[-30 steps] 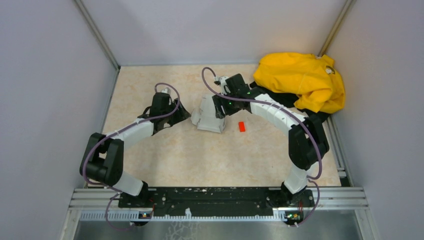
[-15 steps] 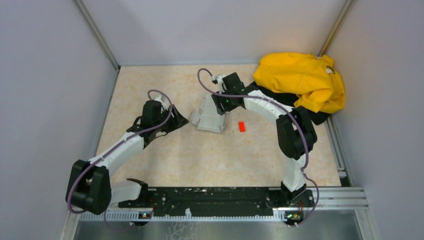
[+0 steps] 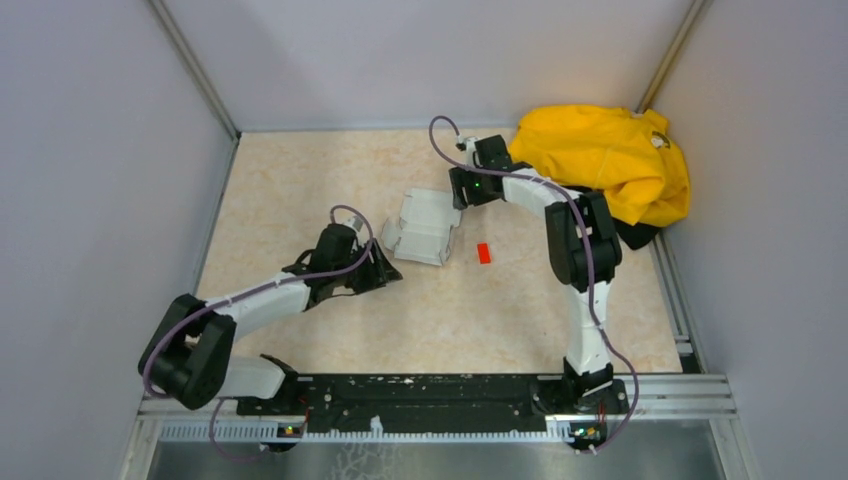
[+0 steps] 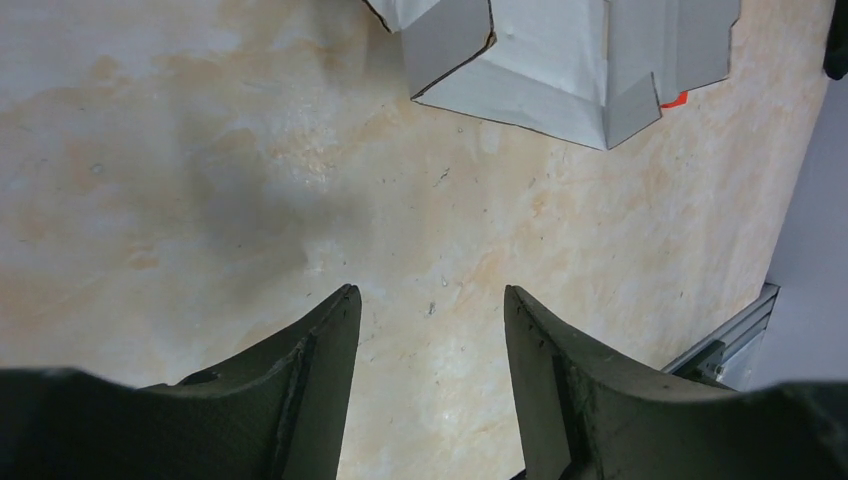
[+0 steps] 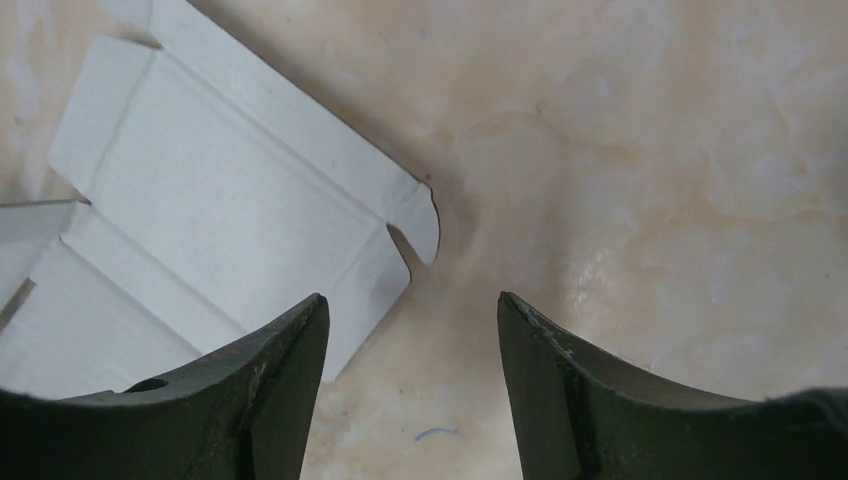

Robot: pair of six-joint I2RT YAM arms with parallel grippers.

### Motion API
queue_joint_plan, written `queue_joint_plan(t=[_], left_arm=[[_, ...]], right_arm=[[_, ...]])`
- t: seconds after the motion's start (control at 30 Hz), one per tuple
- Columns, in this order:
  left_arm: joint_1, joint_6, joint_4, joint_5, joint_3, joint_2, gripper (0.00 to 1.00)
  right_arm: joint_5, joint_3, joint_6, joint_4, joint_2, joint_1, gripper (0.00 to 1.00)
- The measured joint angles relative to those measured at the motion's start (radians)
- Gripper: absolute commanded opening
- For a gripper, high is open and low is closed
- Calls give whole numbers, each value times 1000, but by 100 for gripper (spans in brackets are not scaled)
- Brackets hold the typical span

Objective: Fold the paper box

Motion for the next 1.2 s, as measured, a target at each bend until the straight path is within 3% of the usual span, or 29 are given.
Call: queue_joint_plan(t=[0.33, 0.6, 0.93, 1.2], left_arm=[[-74, -70, 97, -37, 55, 193, 60], [-74, -77, 123, -124, 140, 284, 60], [-17, -50, 104, -212, 264, 354, 60], [74, -4, 65, -224, 381, 406, 61]], right_arm=[[-125, 136, 6, 59, 134, -25, 64], [-198, 127, 20, 80, 143, -38, 56], [-246, -153, 68, 238, 1, -39, 49], [-254, -315, 110, 252, -114, -10, 48]])
